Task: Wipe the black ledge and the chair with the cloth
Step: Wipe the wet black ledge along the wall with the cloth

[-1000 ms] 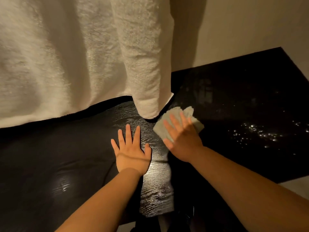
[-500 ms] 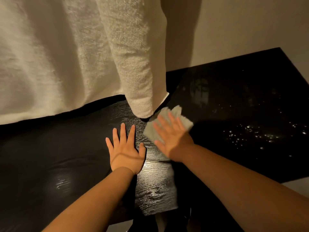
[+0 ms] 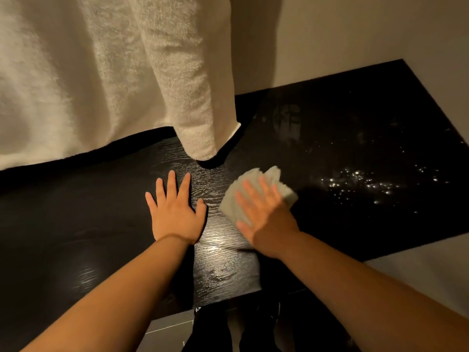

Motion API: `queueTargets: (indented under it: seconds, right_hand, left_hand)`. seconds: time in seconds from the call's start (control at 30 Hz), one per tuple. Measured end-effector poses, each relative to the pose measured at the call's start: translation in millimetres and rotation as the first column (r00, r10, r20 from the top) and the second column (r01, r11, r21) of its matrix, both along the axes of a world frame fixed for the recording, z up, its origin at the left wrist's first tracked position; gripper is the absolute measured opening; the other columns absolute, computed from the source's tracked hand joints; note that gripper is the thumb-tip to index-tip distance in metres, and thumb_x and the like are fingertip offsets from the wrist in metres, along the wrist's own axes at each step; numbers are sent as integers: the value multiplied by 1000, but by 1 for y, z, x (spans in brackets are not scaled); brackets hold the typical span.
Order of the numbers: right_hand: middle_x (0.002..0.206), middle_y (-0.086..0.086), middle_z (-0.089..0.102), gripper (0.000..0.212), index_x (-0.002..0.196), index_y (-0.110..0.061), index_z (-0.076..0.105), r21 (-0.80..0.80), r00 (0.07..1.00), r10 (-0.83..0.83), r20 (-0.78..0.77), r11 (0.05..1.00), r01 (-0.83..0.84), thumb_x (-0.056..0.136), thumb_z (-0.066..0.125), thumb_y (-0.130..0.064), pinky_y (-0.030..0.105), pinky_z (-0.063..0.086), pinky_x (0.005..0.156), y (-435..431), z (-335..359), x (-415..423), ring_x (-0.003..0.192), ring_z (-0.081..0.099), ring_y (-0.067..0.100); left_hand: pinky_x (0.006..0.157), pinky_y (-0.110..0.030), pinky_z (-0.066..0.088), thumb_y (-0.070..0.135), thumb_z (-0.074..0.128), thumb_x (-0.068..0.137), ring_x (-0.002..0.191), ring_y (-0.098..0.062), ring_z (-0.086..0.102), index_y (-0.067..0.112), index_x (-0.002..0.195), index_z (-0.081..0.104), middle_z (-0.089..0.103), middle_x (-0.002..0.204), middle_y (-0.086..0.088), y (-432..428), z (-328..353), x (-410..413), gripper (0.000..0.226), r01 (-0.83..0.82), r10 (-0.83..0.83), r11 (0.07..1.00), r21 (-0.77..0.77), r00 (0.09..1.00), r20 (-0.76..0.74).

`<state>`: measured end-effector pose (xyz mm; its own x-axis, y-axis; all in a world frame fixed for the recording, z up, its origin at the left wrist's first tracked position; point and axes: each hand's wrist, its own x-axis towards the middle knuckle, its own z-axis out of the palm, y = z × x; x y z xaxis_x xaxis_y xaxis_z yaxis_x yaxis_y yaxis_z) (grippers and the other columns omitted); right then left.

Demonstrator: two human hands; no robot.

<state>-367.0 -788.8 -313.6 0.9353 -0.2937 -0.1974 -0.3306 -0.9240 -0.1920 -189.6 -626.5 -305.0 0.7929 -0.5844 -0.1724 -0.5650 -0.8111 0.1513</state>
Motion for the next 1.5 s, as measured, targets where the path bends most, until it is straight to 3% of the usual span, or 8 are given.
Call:
queueTargets:
  seconds: [0.17, 0.4, 0.63, 0.77, 0.93, 1.17, 1.37, 1.5]
  right_hand:
    - [170, -2, 13, 74, 161, -29, 27, -19, 984, 178, 18, 984, -178, 95, 35, -63, 51, 0, 127, -21, 0, -34, 157, 0, 32]
    - [172, 3, 0, 80, 164, -26, 14, -39, 975, -218, -30, 975, 217, 92, 8, -63, 57, -3, 125, -2, 7, -26, 156, -14, 36]
    - [170, -2, 17, 71, 160, -31, 31, -6, 973, 232, 19, 973, -232, 95, 34, -61, 53, 4, 126, 47, 2, -62, 158, 1, 31]
    - [171, -8, -8, 76, 163, -36, 5, -53, 986, 114, -124, 991, -121, 94, 14, -67, 45, -12, 126, 4, 10, -71, 154, -25, 20]
    - [171, 1, -6, 74, 163, -28, 6, -97, 985, -157, -67, 984, 150, 98, 11, -63, 55, -5, 125, 54, 2, -65, 155, -19, 34]
    - [171, -2, 12, 70, 161, -31, 26, -43, 948, 311, 59, 950, -309, 100, 31, -64, 53, 3, 127, 90, -8, -69, 158, -4, 31]
    - [166, 6, 31, 69, 156, -21, 41, -88, 992, -58, 112, 994, 68, 94, 51, -49, 61, 22, 121, 73, -6, -96, 155, 16, 38]
    - [171, 9, 10, 75, 162, -20, 20, -88, 961, -277, 20, 957, 278, 97, 22, -58, 61, 7, 123, 141, -1, -57, 156, -4, 42]
  left_hand:
    - [128, -61, 1, 60, 34, 99, 161, -32, 0, 36, 166, 17, 6, 176, -2, 1, 0, -2, 73, -6, 6, 1000, -12, 1000, 21]
    - [128, -60, 1, 61, 32, 98, 161, -31, 1, 37, 165, 19, 8, 175, -1, 3, 2, -3, 73, -10, 11, 999, -40, 1000, 23]
    - [129, -58, 9, 55, 38, 100, 160, -33, 11, 30, 163, 30, 20, 173, -4, 10, 3, -4, 68, 9, -7, 998, -60, 1000, 27]
    - [129, -55, 13, 51, 38, 101, 159, -35, 14, 26, 163, 31, 20, 173, -6, 33, 7, -21, 67, 85, -86, 995, -47, 996, 2]
    - [127, -56, 21, 50, 36, 99, 157, -37, 20, 22, 162, 34, 25, 171, -9, 94, 7, -55, 69, 229, -229, 973, -12, 973, -13]
    - [126, -56, 22, 44, 36, 96, 156, -35, 24, 26, 160, 39, 29, 170, -6, 126, 4, -68, 66, 210, -210, 978, 2, 977, 34]
    - [128, -57, 18, 45, 36, 95, 158, -32, 20, 30, 160, 38, 26, 171, -2, 126, 1, -67, 66, 204, -203, 978, -32, 978, 44]
    - [128, -58, 17, 44, 36, 97, 158, -32, 19, 30, 159, 37, 26, 171, -3, 125, 1, -66, 63, 205, -204, 978, -29, 978, 33]
